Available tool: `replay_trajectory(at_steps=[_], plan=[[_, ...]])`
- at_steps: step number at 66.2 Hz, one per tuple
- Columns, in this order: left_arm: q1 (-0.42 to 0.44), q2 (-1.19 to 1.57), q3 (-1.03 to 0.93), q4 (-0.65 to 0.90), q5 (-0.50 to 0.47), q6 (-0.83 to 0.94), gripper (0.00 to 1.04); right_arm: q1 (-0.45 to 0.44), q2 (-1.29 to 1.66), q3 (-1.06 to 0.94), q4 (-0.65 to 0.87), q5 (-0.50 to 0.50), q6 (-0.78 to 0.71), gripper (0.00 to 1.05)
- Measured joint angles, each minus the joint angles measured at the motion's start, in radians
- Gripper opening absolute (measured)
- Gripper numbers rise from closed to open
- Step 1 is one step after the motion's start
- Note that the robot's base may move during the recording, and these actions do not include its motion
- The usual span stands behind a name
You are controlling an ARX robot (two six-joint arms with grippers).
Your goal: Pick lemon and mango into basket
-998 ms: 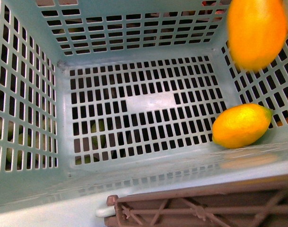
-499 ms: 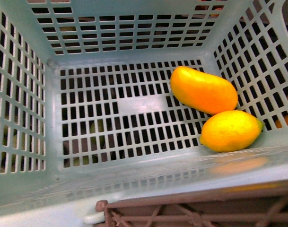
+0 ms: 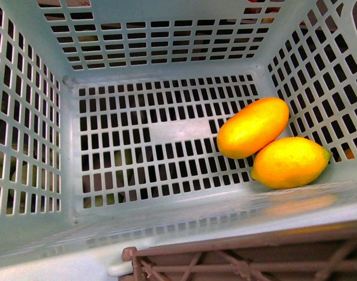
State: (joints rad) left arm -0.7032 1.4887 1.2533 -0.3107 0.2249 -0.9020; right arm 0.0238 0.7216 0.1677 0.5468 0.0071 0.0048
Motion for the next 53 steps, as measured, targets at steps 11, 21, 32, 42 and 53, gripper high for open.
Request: replay_trajectory(at_steps=[11,21,32,42,53], plan=[[0.0,0.0,0.0,0.0,0.001,-0.001,0.14,-0.02,-0.081,-0.053,-0.03,-0.005,0.0,0.02],[0.0,0.0,0.0,0.0,0.001,0.0,0.14,-0.021,-0.147,-0.084,-0.066,-0.005,0.0,0.02],[0.0,0.0,0.0,0.0,0.0,0.0,0.14,-0.021,-0.22,-0.109,-0.112,-0.005,0.0,0.02],[0.0,0.0,0.0,0.0,0.0,0.0,0.14,-0.02,-0.282,-0.127,-0.157,-0.005,0.0,0.02],[0.0,0.0,0.0,0.0,0.001,0.0,0.14,-0.021,-0.338,-0.15,-0.166,-0.005,0.0,0.02]])
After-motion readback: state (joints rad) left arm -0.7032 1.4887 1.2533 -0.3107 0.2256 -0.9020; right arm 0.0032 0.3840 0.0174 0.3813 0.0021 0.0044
